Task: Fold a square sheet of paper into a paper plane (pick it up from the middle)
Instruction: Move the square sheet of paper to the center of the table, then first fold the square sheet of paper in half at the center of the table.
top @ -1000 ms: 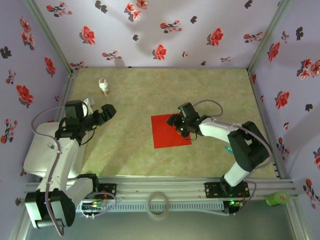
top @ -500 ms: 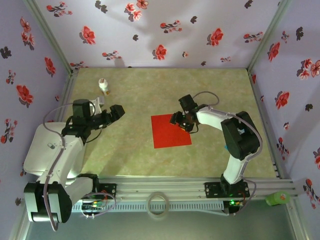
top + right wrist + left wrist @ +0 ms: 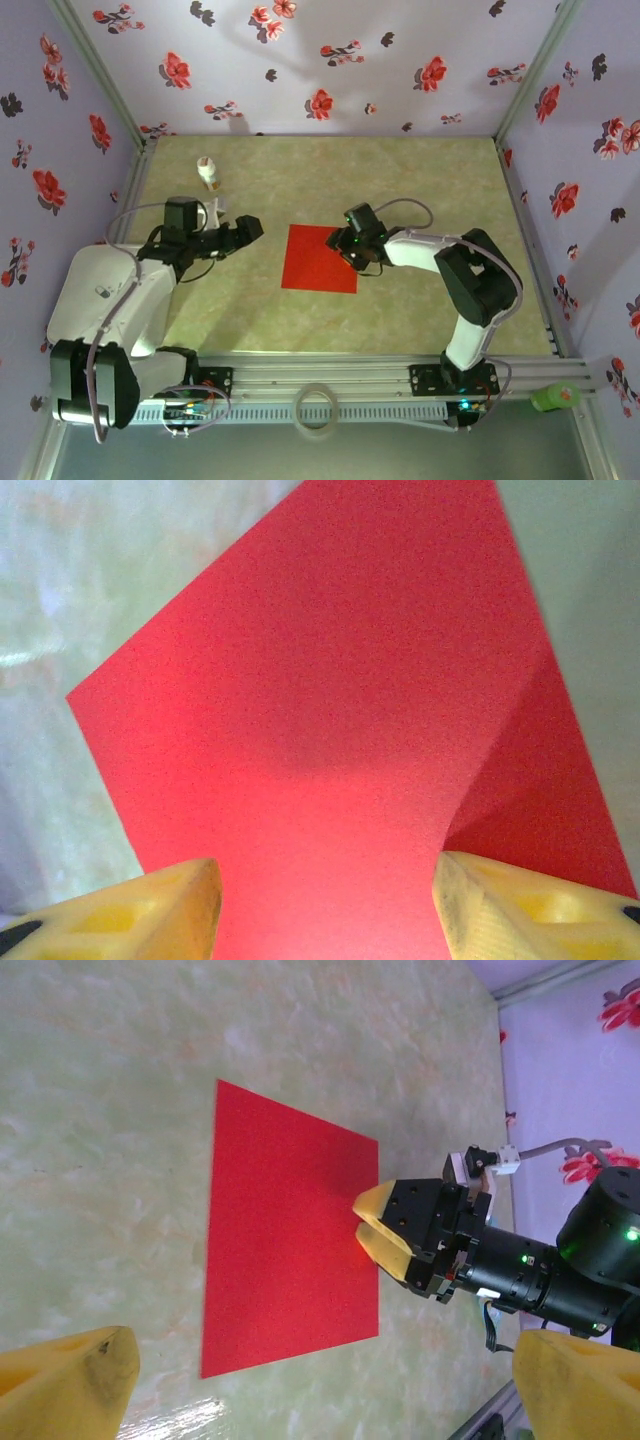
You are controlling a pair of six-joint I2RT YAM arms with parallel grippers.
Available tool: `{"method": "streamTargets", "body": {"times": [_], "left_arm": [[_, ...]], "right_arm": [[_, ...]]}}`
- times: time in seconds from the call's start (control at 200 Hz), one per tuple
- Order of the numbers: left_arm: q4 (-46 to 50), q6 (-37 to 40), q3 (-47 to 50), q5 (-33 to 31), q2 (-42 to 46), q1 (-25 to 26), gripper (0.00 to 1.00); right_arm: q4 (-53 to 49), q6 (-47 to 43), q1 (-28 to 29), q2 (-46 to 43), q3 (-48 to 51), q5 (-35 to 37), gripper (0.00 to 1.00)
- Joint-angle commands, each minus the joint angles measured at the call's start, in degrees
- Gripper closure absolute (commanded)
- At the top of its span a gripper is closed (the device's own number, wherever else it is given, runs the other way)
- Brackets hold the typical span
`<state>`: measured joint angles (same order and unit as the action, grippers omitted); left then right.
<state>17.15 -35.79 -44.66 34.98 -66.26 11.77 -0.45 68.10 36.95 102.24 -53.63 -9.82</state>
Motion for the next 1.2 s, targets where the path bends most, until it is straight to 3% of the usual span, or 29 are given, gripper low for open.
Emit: {"method": "streamTargets", "body": {"times": [0.0, 0.245, 0.515, 0.73, 0.87, 1.085, 1.195], "left_arm": [[4.9, 4.2, -4.5, -3.0, -2.4, 2.2, 0.07], [15.0, 7.9, -12.2, -15.7, -11.2, 8.8, 0.15], [25.8, 9.1, -28.2, -24.9, -28.0, 17.1, 0.21], [34.3, 10.0, -41.0, -29.0, -41.7, 23.9, 0.21], [40.9, 10.0, -47.8, -32.1, -48.6, 26.6, 0.20], [42.0, 8.2, -53.3, -32.3, -54.4, 29.6, 0.18], [42.0, 7.4, -54.8, -32.4, -56.2, 30.1, 0.17]], "right_arm": [[-2.6, 3.4, 1.6, 4.1, -0.8, -0.7, 0.40], [3.0, 2.5, 2.1, -3.8, 0.2, -2.2, 0.37], [-12.9, -2.2, -2.6, -18.7, 3.0, 10.9, 0.30], [-13.3, -4.0, -8.6, -23.7, 9.2, 7.3, 0.27], [-13.2, -4.9, -8.7, -24.8, 10.7, 6.5, 0.23], [-8.9, -7.4, -8.7, -23.3, 11.9, 1.4, 0.21], [-9.0, -8.1, -8.7, -23.1, 12.1, 0.6, 0.15]]}}
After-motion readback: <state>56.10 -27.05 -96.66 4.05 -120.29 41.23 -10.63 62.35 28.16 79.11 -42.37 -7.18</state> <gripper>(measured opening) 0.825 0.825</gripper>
